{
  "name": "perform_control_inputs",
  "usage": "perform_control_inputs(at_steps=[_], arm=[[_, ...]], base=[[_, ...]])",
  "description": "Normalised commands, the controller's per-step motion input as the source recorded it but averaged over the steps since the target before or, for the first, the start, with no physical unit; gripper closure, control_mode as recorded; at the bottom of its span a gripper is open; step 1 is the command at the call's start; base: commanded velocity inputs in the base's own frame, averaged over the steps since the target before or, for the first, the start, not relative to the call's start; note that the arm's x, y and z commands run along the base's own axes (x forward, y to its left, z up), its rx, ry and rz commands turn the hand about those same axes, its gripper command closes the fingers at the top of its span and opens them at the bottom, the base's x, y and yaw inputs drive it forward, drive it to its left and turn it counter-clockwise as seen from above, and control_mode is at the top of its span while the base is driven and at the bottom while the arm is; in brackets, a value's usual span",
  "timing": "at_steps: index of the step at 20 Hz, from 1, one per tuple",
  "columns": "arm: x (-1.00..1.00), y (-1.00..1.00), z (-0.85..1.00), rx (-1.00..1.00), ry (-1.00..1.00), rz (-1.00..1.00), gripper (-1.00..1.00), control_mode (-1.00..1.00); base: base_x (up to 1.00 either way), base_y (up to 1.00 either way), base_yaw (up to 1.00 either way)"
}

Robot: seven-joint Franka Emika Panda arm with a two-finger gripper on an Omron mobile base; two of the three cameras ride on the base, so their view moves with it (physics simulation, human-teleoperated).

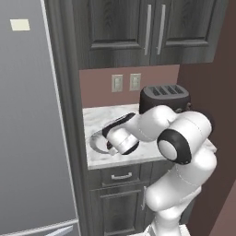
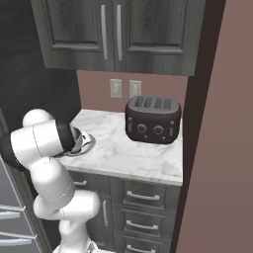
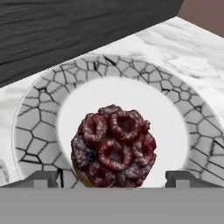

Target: Take the baked cake out of the oven and place it on the plate for cooling. Then close the oven door.

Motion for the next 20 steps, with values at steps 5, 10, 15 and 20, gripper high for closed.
perform_control_inputs(at_steps=[5,10,15,20], arm=[[0.00,0.00,0.88,0.00,0.00,0.00,-1.00,-1.00],[-0.03,-0.02,1.00,0.04,0.00,0.00,-1.00,-1.00],[-0.03,0.00,1.00,0.06,0.00,-0.01,-1.00,-1.00],[-0.06,0.00,1.00,0.03,0.04,-0.02,-1.00,-1.00]], base=[[0.00,0.00,0.00],[0.00,0.00,0.00],[0.00,0.00,0.00],[0.00,0.00,0.00]])
